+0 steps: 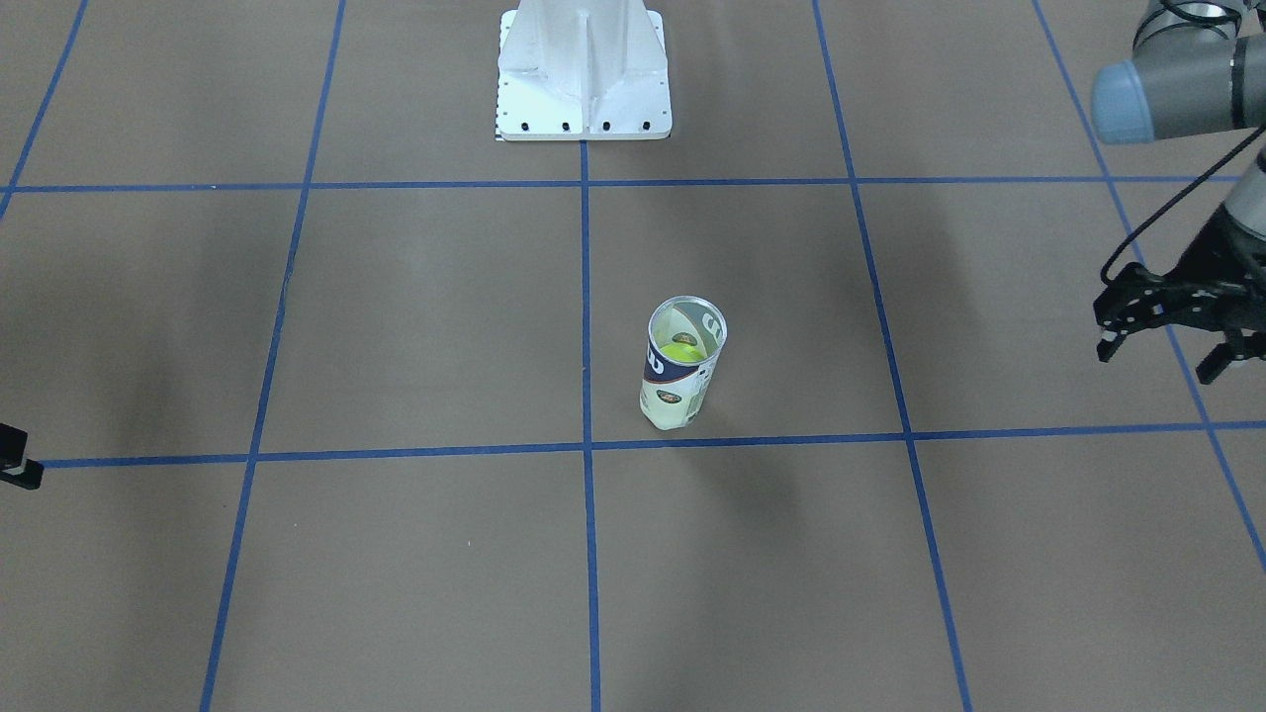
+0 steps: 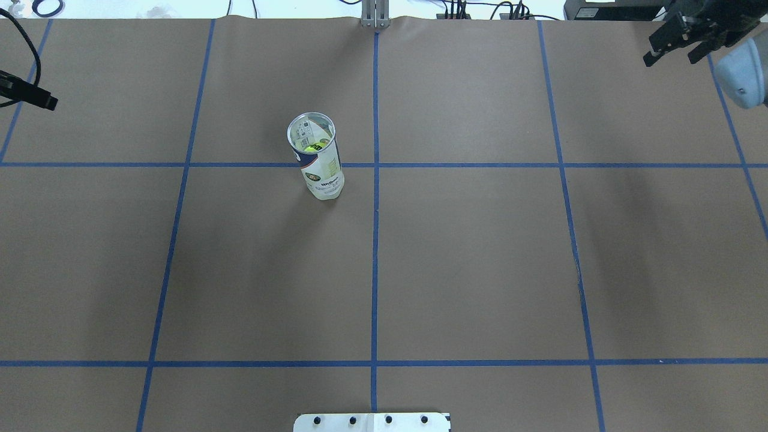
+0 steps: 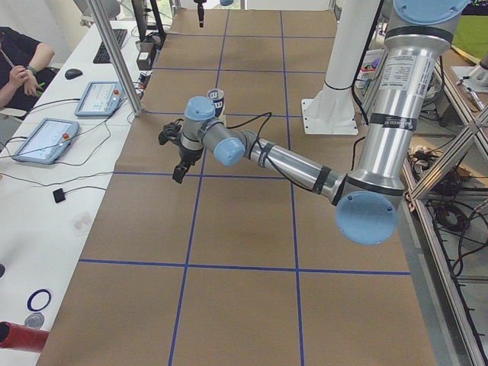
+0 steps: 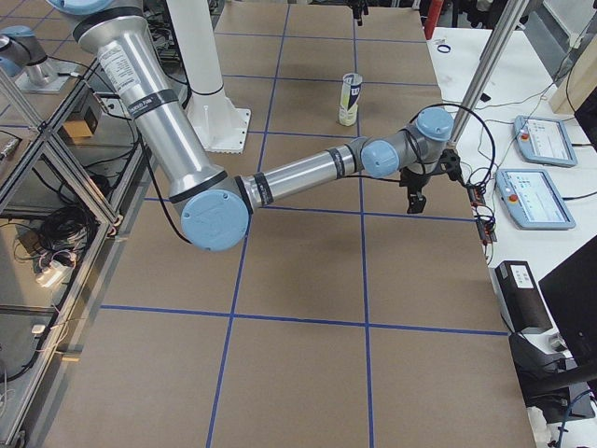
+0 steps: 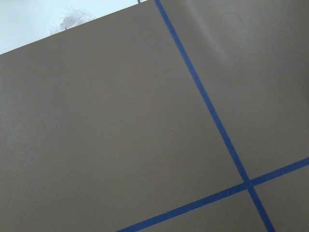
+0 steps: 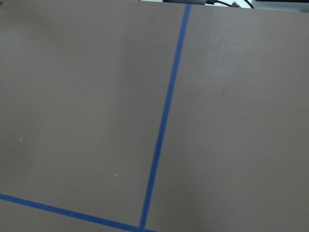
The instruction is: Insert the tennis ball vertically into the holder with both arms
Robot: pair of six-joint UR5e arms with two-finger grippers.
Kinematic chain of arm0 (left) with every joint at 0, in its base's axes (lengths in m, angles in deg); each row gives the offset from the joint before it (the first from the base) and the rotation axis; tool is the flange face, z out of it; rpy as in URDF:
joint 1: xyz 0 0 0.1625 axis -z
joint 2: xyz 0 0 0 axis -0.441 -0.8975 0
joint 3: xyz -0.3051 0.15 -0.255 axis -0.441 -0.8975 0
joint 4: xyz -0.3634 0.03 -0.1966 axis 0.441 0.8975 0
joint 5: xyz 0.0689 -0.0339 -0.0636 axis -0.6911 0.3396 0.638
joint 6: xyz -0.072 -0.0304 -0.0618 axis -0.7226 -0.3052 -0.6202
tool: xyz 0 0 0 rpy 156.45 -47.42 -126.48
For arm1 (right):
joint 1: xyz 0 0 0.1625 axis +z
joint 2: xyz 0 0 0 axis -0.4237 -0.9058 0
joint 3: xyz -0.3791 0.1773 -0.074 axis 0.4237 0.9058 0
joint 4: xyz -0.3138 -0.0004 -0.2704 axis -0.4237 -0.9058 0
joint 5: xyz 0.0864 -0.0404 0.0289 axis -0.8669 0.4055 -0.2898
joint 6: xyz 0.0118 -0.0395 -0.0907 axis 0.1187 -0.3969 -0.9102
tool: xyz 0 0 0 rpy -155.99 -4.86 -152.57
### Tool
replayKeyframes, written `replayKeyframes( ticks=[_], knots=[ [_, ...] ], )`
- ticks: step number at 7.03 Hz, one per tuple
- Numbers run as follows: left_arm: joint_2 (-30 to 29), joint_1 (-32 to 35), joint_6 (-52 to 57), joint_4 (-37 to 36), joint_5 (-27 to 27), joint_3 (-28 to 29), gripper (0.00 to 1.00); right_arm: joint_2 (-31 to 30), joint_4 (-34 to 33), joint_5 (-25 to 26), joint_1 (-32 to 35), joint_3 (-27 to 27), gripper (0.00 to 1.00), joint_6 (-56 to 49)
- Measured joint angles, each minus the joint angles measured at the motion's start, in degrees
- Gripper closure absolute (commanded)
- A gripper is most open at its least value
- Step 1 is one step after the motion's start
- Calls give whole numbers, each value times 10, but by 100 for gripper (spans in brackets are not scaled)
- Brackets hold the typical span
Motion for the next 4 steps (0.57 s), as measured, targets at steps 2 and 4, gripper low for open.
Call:
replayKeyframes(
  ticks=[2,4],
  knots=[
    [-8,50,70,-25,23,54,0,-43,2,-1,17,0,0,-12],
    [-14,66,98,-63,25,81,0,-67,4,10,32,2,0,-13]
  ],
)
